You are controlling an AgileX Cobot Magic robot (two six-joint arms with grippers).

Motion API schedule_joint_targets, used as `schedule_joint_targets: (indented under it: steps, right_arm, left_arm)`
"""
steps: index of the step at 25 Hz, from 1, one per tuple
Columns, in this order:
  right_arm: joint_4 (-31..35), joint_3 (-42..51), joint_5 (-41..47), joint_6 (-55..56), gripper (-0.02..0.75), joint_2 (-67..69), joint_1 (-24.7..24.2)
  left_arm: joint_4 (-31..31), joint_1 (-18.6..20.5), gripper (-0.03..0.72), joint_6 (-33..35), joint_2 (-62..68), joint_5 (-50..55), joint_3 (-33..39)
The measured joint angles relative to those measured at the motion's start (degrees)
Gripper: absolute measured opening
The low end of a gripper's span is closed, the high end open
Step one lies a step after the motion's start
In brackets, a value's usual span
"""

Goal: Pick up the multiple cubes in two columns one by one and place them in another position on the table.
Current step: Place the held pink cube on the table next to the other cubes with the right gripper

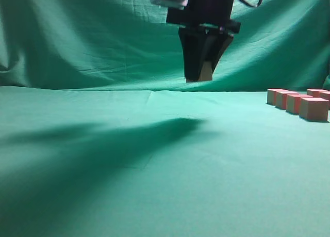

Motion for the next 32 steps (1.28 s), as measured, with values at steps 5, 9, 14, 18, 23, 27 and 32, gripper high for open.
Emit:
schedule_joint_targets:
  steps: [5,9,14,18,23,27,32]
  right_arm:
    - [0.32,-0.25,0.0,-0.91,0.26,2.43,0.0]
    - [0.34,-0.39,-0.11,-1.02,0.26,3.47,0.0]
    - [0.34,-0.39,-0.81,0.97,0.26,4.63,0.0]
    - [0.34,-0.39,-1.18,2.37,0.26,5.42,-0.1]
    - [0.34,-0.39,-2.01,4.82,0.26,5.42,-0.1]
    - [0.22,-0.39,-2.01,6.19,0.26,6.21,-0.1]
    - [-1.46,-0.48,-2.25,6.91,0.26,6.33,-0.1]
  left_arm:
    - [0.0,0.0,0.0,0.0,0.0,0.0,0.0]
    - [0.0,0.0,0.0,0.0,0.0,0.0,0.0]
    - [0.0,0.0,0.0,0.0,0.0,0.0,0.0]
    - [0.0,0.0,0.0,0.0,0.0,0.0,0.0]
    - [0.0,0.0,0.0,0.0,0.0,0.0,0.0]
    - [0.0,0.0,0.0,0.0,0.0,0.0,0.0]
    - [0.0,0.0,0.0,0.0,0.0,0.0,0.0]
